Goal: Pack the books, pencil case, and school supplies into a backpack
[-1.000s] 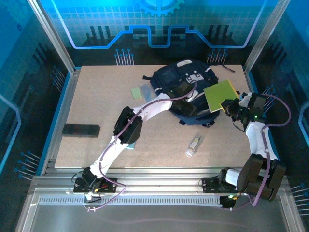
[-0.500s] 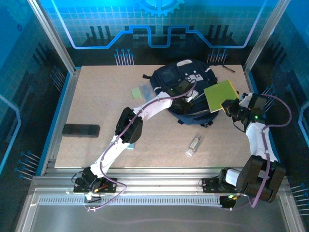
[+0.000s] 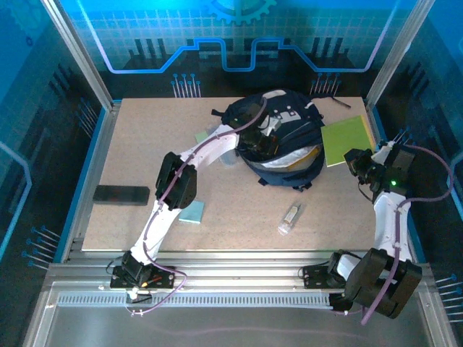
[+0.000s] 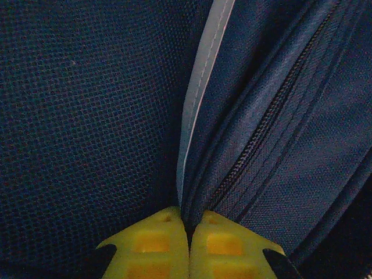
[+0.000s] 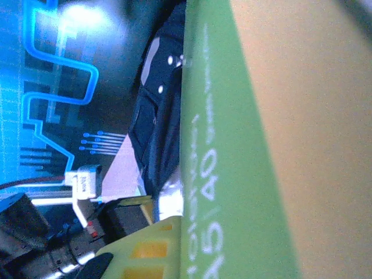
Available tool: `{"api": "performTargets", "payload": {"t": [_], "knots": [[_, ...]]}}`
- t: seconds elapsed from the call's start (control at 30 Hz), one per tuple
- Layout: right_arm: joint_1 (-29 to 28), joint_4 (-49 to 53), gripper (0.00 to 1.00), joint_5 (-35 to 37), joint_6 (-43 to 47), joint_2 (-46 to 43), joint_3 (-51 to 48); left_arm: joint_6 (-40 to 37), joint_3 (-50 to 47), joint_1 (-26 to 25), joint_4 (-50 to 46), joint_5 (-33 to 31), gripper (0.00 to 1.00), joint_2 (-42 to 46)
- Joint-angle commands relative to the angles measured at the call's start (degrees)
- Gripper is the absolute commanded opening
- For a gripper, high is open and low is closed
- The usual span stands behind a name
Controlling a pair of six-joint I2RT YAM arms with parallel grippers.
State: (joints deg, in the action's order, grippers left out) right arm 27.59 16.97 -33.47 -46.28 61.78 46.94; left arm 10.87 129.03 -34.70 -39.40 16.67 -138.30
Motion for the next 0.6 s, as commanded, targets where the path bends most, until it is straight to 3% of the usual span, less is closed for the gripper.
{"api": "performTargets", "payload": {"t": [0.0,0.23,0.57], "knots": [[3.5,0.5,0.00,0.3,-0.3,-2.1,1.7,7.7,0.7,1.2,3.8,5.8,0.00,4.9],[3.3,-2.3,0.00,-2.0,-2.0,-2.7,-1.3,15.4,2.4,4.1,9.2,12.7,0.00,6.1],[-14.2,-17.9,0.00,-0.2,-9.9,7.2,-3.5,17.5,4.3,3.8,11.0,15.0,0.00,7.5]]}}
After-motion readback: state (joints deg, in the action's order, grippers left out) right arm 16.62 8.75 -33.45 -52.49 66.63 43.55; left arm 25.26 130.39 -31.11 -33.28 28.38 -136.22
